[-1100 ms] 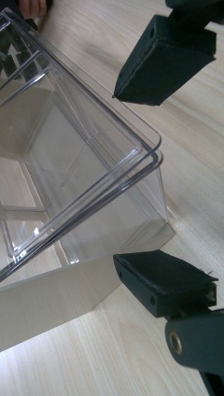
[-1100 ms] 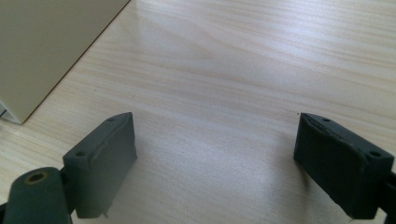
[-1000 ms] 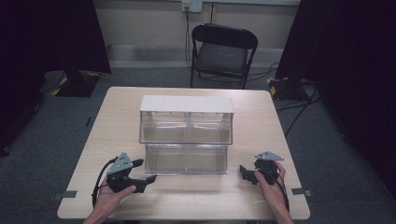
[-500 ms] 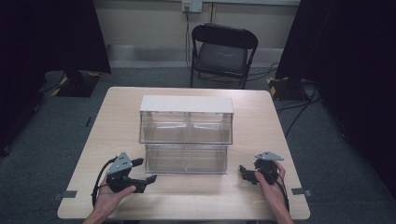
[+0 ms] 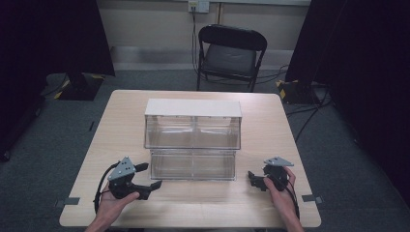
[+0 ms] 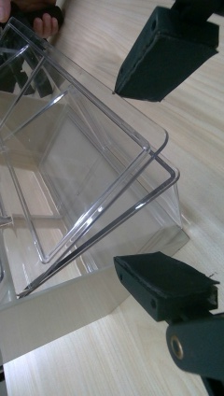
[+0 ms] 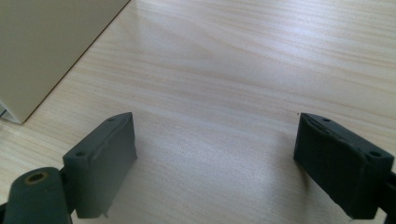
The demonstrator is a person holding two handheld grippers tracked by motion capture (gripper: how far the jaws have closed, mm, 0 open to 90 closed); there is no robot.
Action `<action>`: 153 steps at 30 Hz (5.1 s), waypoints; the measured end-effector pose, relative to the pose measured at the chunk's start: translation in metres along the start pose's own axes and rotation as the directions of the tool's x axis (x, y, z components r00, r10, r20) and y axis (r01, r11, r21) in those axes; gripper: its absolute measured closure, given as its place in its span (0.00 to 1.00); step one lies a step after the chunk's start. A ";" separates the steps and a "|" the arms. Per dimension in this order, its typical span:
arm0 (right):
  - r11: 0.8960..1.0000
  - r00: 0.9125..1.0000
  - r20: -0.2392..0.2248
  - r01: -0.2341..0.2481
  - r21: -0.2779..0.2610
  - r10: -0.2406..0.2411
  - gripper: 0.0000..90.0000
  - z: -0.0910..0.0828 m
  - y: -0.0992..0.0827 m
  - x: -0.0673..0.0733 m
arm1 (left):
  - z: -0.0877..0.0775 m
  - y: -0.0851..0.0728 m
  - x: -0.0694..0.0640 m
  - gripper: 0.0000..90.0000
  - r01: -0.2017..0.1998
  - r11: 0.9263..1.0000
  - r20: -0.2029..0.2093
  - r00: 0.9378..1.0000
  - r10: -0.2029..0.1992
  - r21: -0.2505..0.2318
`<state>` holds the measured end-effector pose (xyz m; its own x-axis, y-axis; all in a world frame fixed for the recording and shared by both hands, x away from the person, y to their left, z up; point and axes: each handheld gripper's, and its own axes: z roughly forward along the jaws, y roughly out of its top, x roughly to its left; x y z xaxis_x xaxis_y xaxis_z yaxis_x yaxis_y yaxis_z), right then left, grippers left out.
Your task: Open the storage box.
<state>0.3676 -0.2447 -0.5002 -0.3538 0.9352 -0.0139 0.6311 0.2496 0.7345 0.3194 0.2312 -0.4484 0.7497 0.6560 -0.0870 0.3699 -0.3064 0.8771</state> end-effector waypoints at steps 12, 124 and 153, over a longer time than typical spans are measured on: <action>1.000 1.000 0.001 -0.001 0.001 0.001 0.13 0.000 0.000 0.000 | -0.002 0.005 0.000 0.17 0.020 0.999 -0.002 1.000 -0.021 -0.035; 1.000 1.000 0.002 0.000 0.001 0.000 0.13 0.000 0.000 0.000 | -0.007 0.072 0.010 0.15 0.043 0.991 -0.023 0.999 -0.046 -0.124; 1.000 1.000 0.002 0.000 0.001 0.000 0.13 0.000 0.000 0.000 | -0.004 0.074 0.012 0.12 0.052 0.991 -0.002 0.999 -0.053 -0.120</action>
<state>0.3677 -0.2445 -0.5002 -0.3525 0.9357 -0.0153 0.6318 0.2500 0.7337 0.3538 0.2197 -0.3823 0.7280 0.6726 -0.1324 0.3398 -0.1864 0.9219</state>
